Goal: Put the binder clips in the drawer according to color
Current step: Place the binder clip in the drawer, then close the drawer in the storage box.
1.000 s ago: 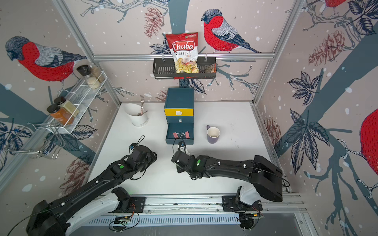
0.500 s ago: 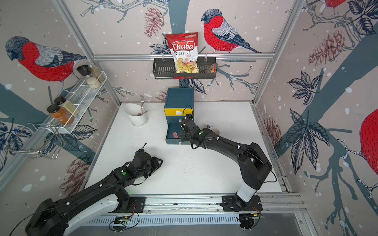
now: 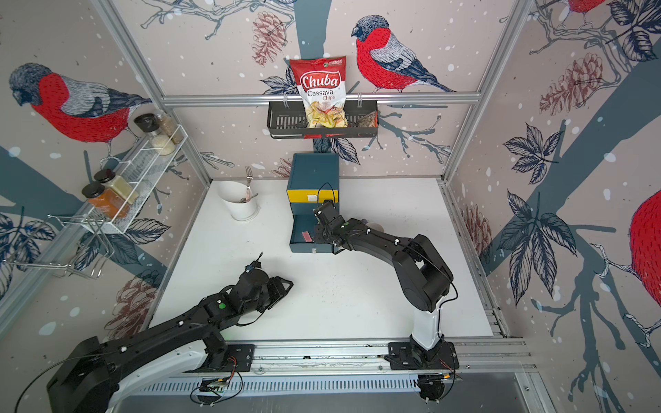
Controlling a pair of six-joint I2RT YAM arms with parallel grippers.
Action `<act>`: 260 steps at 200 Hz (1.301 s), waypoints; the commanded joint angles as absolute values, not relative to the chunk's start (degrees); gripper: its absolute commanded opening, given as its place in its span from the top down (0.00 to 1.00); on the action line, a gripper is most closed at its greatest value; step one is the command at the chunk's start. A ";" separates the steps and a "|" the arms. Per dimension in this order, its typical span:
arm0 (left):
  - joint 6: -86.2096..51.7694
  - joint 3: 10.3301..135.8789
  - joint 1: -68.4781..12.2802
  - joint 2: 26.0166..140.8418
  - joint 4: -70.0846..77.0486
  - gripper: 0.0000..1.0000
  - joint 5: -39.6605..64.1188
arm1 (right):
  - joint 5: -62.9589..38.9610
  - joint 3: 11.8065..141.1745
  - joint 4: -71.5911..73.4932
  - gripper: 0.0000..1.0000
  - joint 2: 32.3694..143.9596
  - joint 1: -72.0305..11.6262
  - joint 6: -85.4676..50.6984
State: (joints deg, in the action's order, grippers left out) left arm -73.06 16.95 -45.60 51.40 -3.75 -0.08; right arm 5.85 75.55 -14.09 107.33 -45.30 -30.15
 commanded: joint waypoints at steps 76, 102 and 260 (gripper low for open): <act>-73.74 16.65 -46.47 57.04 4.93 0.46 0.00 | 4.50 77.43 -11.47 0.57 111.15 -44.91 -31.69; -73.64 16.85 -46.49 56.44 4.25 0.46 -0.43 | 4.65 77.49 -11.11 0.46 110.84 -45.08 -31.73; -72.86 19.33 -40.08 60.59 9.93 0.51 1.85 | 8.83 47.59 3.20 0.64 78.64 -52.08 -39.60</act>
State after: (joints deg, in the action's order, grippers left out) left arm -73.52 19.11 -42.63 58.37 4.08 -1.32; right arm 6.98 53.63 -2.90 84.77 -50.96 -35.62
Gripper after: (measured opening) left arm 0.507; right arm 0.402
